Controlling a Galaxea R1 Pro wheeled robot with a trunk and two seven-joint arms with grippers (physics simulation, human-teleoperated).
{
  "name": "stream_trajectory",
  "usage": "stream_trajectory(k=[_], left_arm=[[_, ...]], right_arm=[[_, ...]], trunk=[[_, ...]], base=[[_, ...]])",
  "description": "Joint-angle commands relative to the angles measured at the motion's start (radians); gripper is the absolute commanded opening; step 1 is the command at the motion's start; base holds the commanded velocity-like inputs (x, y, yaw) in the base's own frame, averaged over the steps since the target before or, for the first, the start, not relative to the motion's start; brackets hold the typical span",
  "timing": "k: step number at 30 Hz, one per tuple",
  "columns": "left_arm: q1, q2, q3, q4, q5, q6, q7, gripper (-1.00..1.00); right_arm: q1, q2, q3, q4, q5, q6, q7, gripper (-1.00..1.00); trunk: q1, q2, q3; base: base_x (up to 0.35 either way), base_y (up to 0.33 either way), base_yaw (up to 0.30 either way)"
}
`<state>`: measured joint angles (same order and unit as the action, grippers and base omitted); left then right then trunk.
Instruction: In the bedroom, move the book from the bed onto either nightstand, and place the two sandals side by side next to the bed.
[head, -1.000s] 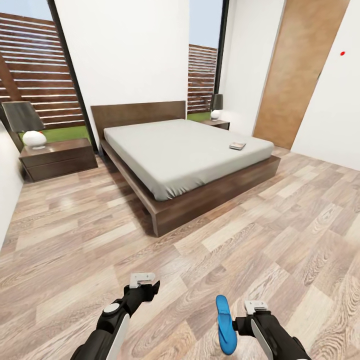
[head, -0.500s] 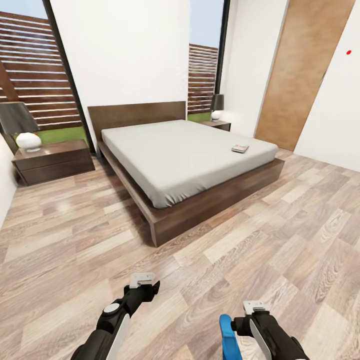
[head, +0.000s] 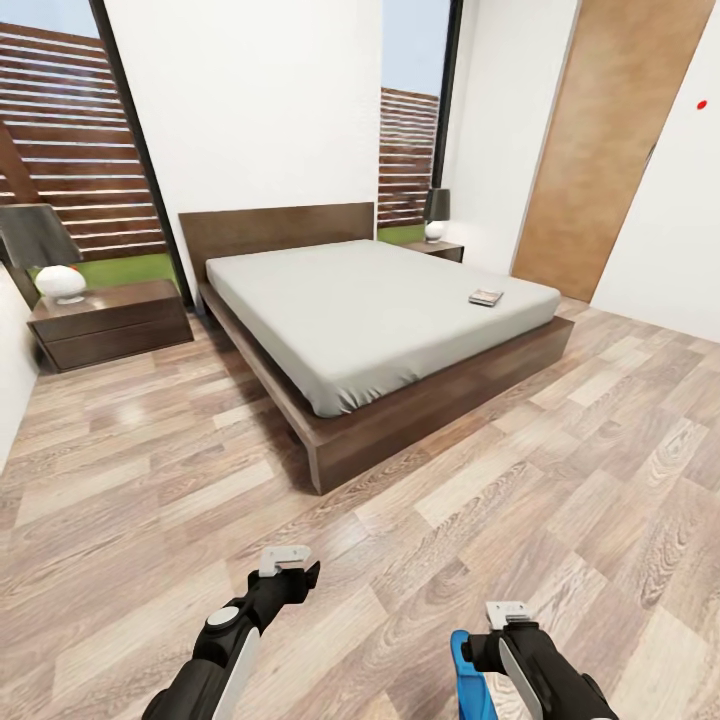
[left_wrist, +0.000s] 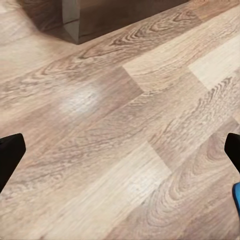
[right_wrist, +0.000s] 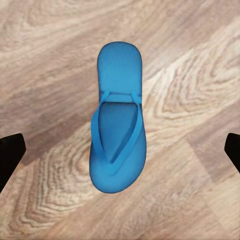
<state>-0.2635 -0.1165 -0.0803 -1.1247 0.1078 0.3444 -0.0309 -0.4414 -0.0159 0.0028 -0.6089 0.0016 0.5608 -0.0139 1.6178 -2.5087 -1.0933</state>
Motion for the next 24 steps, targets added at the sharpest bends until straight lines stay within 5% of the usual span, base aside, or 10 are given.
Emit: stream_trajectory(k=[1,7,24], left_arm=[[0.0,0.0,0.001,-0.001,0.01,0.006,0.0,1.0],[0.0,0.0,0.001,-0.001,0.01,0.006,0.0,1.0],[0.0,0.0,0.001,-0.001,0.01,0.005,0.0,1.0]], right_arm=[[0.0,0.0,0.0,-0.002,0.0,0.005,-0.001,1.0],[0.001,0.0,0.001,-0.002,-0.001,0.005,-0.001,1.0],[0.0,0.001,0.002,-0.001,-0.004,0.005,-0.001,1.0]], trunk=[[0.0,0.0,-0.001],[0.0,0.0,-0.001],[0.007,-0.004,-0.067]], base=[[0.0,0.007,0.0],[0.0,0.003,0.0],[0.0,0.0,0.0]])
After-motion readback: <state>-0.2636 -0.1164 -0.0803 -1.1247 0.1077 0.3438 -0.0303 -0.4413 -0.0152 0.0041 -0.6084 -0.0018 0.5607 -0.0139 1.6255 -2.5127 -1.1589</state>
